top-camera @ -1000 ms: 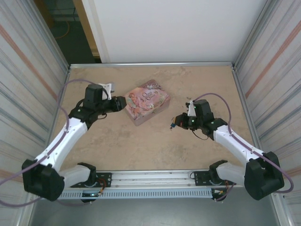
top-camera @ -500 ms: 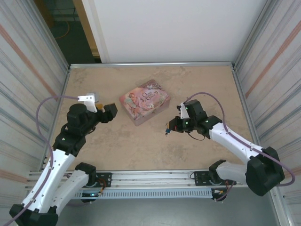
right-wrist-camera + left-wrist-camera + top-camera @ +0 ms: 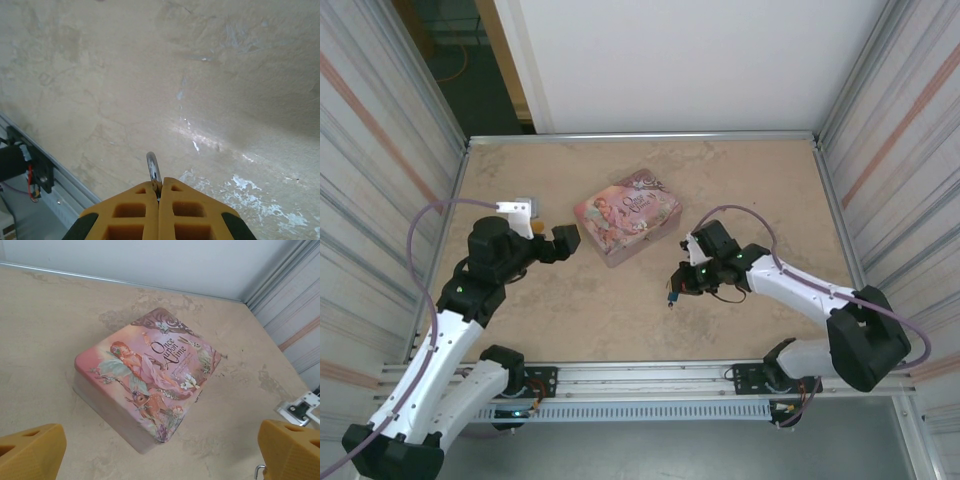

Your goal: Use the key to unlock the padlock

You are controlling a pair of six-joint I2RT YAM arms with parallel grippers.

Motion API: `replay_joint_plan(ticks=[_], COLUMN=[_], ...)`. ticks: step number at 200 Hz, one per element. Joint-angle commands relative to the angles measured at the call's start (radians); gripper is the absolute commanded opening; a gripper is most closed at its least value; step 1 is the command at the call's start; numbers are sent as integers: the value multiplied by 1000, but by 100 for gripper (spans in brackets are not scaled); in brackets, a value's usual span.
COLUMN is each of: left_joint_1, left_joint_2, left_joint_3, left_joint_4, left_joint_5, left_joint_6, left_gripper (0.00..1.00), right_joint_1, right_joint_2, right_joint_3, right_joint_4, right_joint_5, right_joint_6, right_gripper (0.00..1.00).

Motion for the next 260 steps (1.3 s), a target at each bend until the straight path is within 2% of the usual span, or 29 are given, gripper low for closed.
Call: replay_joint_plan(ticks=[1, 226, 260], left_joint_1=[7, 9, 8], left_joint_2=[0, 20, 22], left_joint_3=[0, 5, 9], left_joint_4=[-4, -44, -47], left_joint_5=[18, 11, 8], left_joint_6=[15, 20, 24], left_gripper=[99, 99, 99], right_joint_1=[10, 27, 27], right_joint_2=[35, 375, 391], right_joint_3=[34, 184, 181], right_joint_4=[-26, 1, -3], right_joint_5=[0, -43, -36], right_joint_6=[-34, -90, -96], right_gripper=[0, 0, 5])
